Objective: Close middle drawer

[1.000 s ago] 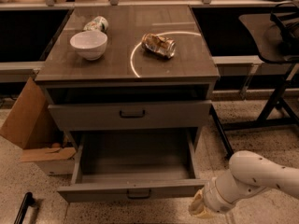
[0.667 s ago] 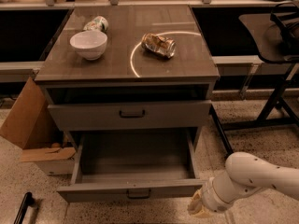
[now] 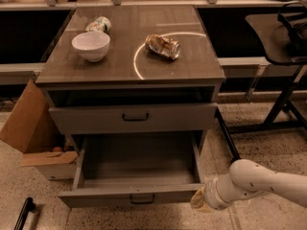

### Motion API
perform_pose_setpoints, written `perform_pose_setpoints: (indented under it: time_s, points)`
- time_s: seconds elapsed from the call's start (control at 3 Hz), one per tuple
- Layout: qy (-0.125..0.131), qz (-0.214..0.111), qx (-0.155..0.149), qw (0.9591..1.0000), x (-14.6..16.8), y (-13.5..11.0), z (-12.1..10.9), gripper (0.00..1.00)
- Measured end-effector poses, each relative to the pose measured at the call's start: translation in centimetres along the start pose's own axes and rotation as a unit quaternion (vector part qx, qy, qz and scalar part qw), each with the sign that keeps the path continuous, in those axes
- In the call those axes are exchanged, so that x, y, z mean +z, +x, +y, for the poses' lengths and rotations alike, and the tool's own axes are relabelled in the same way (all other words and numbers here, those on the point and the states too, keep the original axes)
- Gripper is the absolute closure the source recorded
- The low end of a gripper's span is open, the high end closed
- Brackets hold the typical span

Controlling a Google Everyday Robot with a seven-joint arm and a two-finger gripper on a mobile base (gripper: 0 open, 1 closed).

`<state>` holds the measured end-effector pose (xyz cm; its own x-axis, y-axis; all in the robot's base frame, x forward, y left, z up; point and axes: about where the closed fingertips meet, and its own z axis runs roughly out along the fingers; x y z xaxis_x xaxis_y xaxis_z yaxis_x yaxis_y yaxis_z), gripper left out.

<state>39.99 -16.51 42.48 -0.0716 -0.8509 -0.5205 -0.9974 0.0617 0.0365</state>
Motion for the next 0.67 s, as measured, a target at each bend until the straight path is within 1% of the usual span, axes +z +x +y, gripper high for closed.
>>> perform_pose_setpoints:
  time_s: [0.33, 0.67]
  points:
    - [0.020, -0.008, -0.004, 0.9998, 2.36, 0.12, -2.99, 1.00]
    - [0.021, -0.008, -0.004, 0.9997, 2.52, 0.12, -3.20, 1.00]
